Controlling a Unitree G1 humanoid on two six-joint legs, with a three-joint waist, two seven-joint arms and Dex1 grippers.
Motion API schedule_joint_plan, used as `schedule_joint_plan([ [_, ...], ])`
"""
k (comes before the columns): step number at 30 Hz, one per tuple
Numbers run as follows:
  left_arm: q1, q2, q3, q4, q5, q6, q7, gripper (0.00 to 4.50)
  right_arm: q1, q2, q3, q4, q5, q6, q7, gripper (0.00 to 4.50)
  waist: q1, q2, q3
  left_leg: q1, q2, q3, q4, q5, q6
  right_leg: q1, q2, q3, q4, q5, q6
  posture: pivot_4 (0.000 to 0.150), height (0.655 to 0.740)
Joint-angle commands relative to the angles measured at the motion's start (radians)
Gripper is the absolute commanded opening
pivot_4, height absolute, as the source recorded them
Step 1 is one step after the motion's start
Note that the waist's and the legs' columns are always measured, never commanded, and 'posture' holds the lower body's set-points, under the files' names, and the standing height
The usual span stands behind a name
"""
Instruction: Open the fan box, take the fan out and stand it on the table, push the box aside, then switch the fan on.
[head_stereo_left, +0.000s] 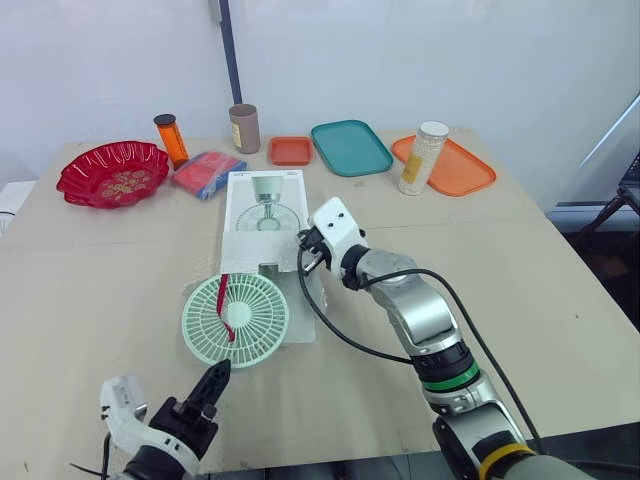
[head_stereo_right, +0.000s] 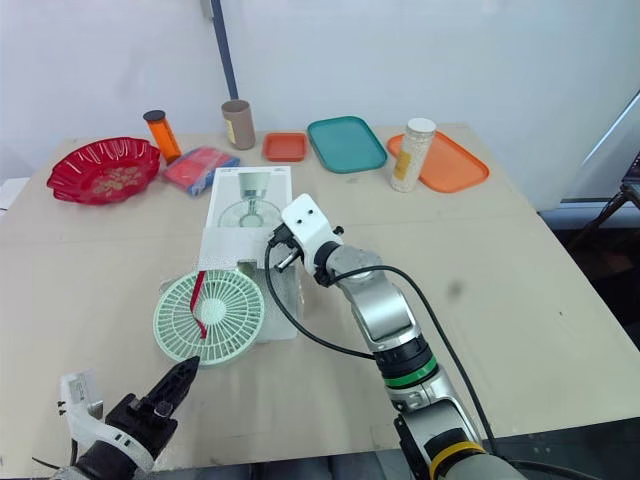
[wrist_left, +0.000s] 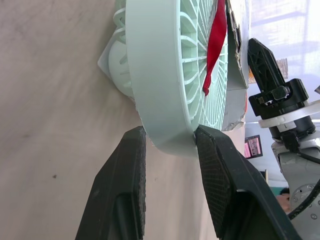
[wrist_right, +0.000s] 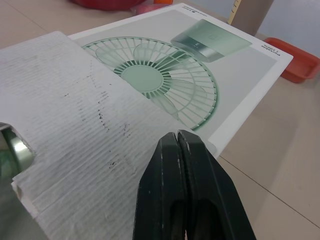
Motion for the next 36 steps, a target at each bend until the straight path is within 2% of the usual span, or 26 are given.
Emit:
schedule_joint_plan([
  [1,0.074,0.011,0.015,0.038,0.018,-0.010,0.023,1.40,0.026,-0.016,0.011,0.025,-0.003,0.038,0.005,0.00,0.000,0.000,0.000,0.000,0.000,0.000,0.000,0.000,0.000,0.000,0.000,0.000,0.000,0.000,0.000,0.150,0.7400],
  [11,0.218,0.013,-0.016,0.004,0.045,-0.019,-0.050,1.40,0.029,-0.017,0.012,0.017,-0.001,0.043,0.006,0.00,-0.001,0.000,0.001,0.000,0.002,0.001,0.000,-0.003,-0.001,-0.001,0.001,0.000,0.000,-0.002,-0.001,0.150,0.7400],
  [25,0.316,0.016,-0.012,0.017,0.069,-0.032,-0.123,1.40,0.069,-0.026,0.014,-0.037,0.004,0.073,0.007,0.00,0.000,-0.001,0.012,-0.003,0.002,0.000,0.001,-0.006,-0.001,-0.003,0.002,0.000,0.000,-0.004,-0.001,0.150,0.7400],
  [30,0.320,0.014,0.004,0.028,0.071,-0.041,-0.143,1.40,0.072,-0.024,0.014,-0.038,0.005,0.075,0.005,0.00,0.000,-0.003,0.014,-0.003,0.003,0.000,0.002,-0.006,-0.001,-0.003,0.002,0.000,0.000,-0.004,-0.001,0.150,0.7400],
  [35,0.303,0.019,0.066,-0.034,0.017,-0.089,-0.181,1.40,0.084,-0.026,0.021,-0.047,0.005,0.075,0.010,0.00,0.000,-0.003,0.014,-0.003,0.003,0.000,0.002,-0.006,-0.001,-0.003,0.002,0.000,0.000,-0.004,-0.001,0.150,0.7400],
  [36,0.303,0.021,0.071,-0.041,0.016,-0.092,-0.192,1.64,0.087,-0.025,0.023,-0.049,0.006,0.075,0.011,0.00,0.000,-0.003,0.014,-0.003,0.003,0.000,0.002,-0.006,-0.001,-0.003,0.002,0.000,0.000,-0.004,-0.001,0.150,0.7400],
])
